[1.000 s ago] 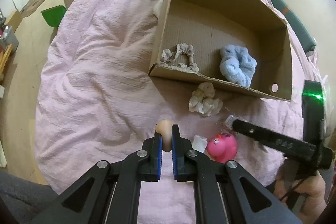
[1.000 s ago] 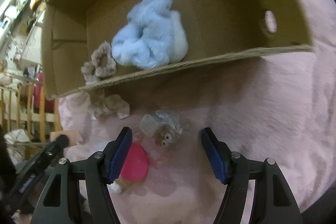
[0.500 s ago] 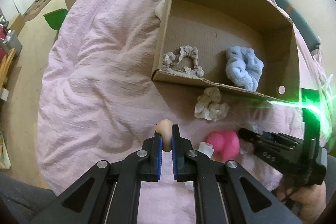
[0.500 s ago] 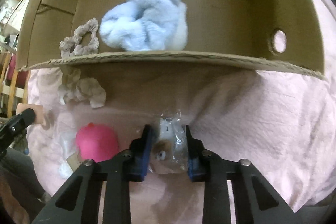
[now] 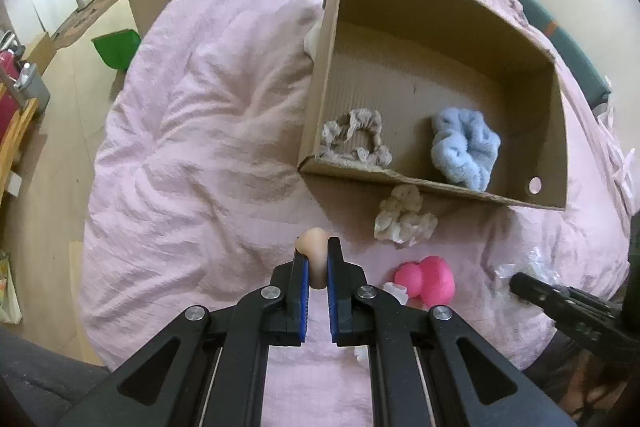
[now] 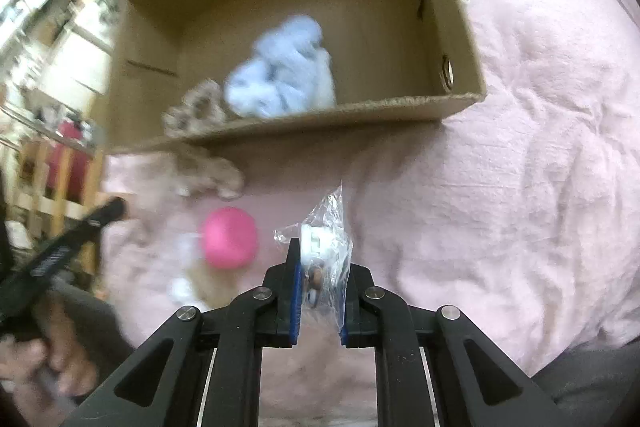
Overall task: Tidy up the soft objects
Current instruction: 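Lower the bag and tube into the box and open both tools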
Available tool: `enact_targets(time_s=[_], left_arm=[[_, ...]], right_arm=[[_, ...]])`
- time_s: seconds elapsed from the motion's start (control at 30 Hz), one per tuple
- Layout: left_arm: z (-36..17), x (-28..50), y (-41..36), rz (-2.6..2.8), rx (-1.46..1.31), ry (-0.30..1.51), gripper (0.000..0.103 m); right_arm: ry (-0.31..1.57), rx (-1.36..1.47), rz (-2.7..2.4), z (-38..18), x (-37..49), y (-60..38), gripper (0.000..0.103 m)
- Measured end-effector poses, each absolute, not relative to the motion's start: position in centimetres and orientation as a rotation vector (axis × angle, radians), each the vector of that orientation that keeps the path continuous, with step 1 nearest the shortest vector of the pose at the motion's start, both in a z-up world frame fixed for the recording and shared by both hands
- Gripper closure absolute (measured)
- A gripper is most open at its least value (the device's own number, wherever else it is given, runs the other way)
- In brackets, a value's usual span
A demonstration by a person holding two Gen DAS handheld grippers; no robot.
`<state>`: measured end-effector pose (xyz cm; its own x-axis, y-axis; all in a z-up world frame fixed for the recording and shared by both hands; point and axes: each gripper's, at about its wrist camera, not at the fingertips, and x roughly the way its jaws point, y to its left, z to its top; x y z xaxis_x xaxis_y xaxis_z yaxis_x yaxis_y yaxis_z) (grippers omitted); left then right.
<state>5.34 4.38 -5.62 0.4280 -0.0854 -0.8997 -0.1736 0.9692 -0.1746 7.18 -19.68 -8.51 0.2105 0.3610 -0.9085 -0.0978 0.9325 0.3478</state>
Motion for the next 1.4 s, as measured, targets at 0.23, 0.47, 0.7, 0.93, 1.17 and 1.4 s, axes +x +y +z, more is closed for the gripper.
enact_targets(time_s=[0.23,0.47,0.7,0.93,1.17,1.4], left_arm=[[-2.3,4.2,4.0,0.039,-0.236,1.013,0.096],[1.6,4.7,4.0,0.011,-0.23,0.912,0.096],[4.1,7.4,3.5,-0.014,-0.201,0.86,0.096],[4.4,10.9,2.0,-0.055,-0.157,0.813,0.096],[1.6,11.8,0.7,-0.063,-0.105,0.796,0.096],[-1.4,12.9,2.0,0.005,-0.102,0.823,0.096]], right_arm=[[1.117,0.324,0.446,-3.1,5.2,-20.5,0.088],[1.023,0.322,0.487,0.2,6.7,-20.3,0.088],[0.976,0.307,0.468,1.6,9.4,-21.5,0.088],[0.95,0.278,0.428,1.5,12.6,-21.7,0.088],[0.994,0.303,0.37,-1.8,14.3,-22.3,0.088],[1.045,0.214,0.33,-3.7,14.6,-21.1,0.088]])
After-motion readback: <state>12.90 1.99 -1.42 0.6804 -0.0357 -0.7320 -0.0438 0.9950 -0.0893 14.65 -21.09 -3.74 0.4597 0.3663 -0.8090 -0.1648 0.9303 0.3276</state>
